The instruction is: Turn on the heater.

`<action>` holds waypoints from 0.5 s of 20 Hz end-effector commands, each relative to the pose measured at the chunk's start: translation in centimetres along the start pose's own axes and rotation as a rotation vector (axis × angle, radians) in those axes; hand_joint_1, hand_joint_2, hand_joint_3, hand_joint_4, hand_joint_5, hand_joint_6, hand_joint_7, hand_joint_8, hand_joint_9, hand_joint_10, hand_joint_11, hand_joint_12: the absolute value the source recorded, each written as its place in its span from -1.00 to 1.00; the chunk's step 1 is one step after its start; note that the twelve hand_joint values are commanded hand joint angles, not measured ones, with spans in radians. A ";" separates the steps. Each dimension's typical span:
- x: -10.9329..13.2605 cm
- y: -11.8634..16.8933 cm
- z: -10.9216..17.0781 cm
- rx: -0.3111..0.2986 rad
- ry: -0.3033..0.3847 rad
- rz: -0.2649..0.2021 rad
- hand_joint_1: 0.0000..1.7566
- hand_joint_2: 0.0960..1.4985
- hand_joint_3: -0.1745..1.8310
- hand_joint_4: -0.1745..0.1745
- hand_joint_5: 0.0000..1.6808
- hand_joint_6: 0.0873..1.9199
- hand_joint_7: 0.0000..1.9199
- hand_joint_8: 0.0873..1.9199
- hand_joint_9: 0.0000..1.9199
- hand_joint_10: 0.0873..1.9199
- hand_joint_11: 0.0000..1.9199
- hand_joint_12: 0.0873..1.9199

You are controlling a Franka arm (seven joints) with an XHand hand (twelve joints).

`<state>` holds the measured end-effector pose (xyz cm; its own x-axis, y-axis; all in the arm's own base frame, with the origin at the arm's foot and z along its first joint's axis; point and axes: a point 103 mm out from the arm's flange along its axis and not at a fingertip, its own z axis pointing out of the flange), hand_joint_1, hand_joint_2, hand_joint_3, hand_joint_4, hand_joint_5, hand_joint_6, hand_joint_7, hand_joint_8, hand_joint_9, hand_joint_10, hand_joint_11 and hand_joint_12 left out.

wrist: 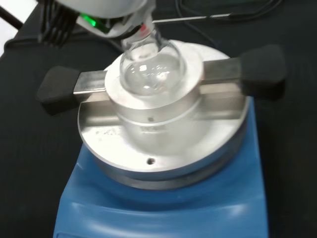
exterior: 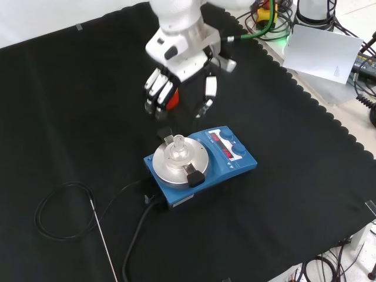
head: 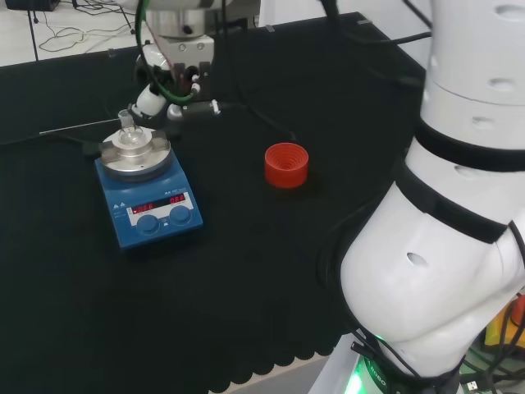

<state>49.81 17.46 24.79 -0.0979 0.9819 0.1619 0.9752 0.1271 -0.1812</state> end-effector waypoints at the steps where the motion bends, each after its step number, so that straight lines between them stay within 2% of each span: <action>1: -2.7 -5.4 -1.9 -0.019 0.006 0.051 -0.02 -0.24 -0.22 -0.32 -0.54 -0.68 -0.76 -0.28 -0.48 -0.31 -0.66 0.39; 10: -2.5 -12.0 0.6 0.037 -0.029 0.073 -0.03 -0.23 -0.22 -0.30 -0.54 -0.70 -0.69 -0.27 -0.43 -0.31 -0.66 0.39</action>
<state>42.82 14.04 26.59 -0.0541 0.9879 0.1457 0.9783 0.0817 -0.1906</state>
